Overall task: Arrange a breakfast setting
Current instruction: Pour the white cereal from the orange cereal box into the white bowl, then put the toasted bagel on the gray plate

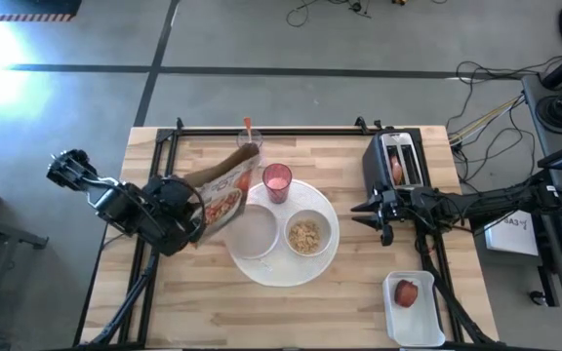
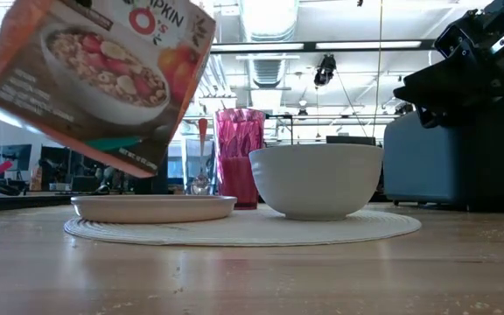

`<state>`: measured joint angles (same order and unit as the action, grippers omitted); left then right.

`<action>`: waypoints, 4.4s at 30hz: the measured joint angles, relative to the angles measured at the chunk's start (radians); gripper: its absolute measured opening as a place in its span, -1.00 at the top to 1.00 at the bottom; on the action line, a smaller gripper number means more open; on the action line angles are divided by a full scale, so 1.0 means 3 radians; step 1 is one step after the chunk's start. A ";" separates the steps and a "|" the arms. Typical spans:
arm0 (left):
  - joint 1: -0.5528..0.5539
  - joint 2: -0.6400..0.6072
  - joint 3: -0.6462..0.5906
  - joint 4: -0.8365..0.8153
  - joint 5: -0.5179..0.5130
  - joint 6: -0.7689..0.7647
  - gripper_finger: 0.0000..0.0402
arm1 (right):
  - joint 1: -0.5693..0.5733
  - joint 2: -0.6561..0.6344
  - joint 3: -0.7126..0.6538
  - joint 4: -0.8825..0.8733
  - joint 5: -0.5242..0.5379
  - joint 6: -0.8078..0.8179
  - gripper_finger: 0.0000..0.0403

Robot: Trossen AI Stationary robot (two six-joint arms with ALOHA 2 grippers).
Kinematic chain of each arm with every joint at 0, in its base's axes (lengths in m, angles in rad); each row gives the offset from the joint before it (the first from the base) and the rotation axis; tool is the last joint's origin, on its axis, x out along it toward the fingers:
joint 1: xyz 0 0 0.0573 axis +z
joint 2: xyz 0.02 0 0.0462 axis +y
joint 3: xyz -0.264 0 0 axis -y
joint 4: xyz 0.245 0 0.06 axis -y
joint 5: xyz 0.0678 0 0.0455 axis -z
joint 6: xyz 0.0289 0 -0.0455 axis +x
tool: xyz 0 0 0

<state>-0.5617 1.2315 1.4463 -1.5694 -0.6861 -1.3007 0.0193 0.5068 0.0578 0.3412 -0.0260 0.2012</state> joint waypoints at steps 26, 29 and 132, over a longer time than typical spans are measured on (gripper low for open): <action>0.0846 -0.0080 -0.0836 -0.0004 -0.0743 -0.0478 1.00 | 0.0000 0.0000 0.0000 0.0001 0.0000 0.0000 0.40; 0.0935 -0.0080 -0.0929 -0.0004 -0.0786 -0.0641 1.00 | 0.0000 0.0000 0.0000 0.0000 0.0000 0.0000 0.40; 0.1135 -0.0302 -0.1678 -0.0006 0.0556 -0.1546 -0.50 | -0.0001 0.0000 0.0000 0.0001 0.0001 0.0000 0.40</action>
<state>-0.2213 1.1409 0.9428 -1.5711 -0.5192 -1.7647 0.0189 0.5068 0.0578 0.3416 -0.0258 0.2012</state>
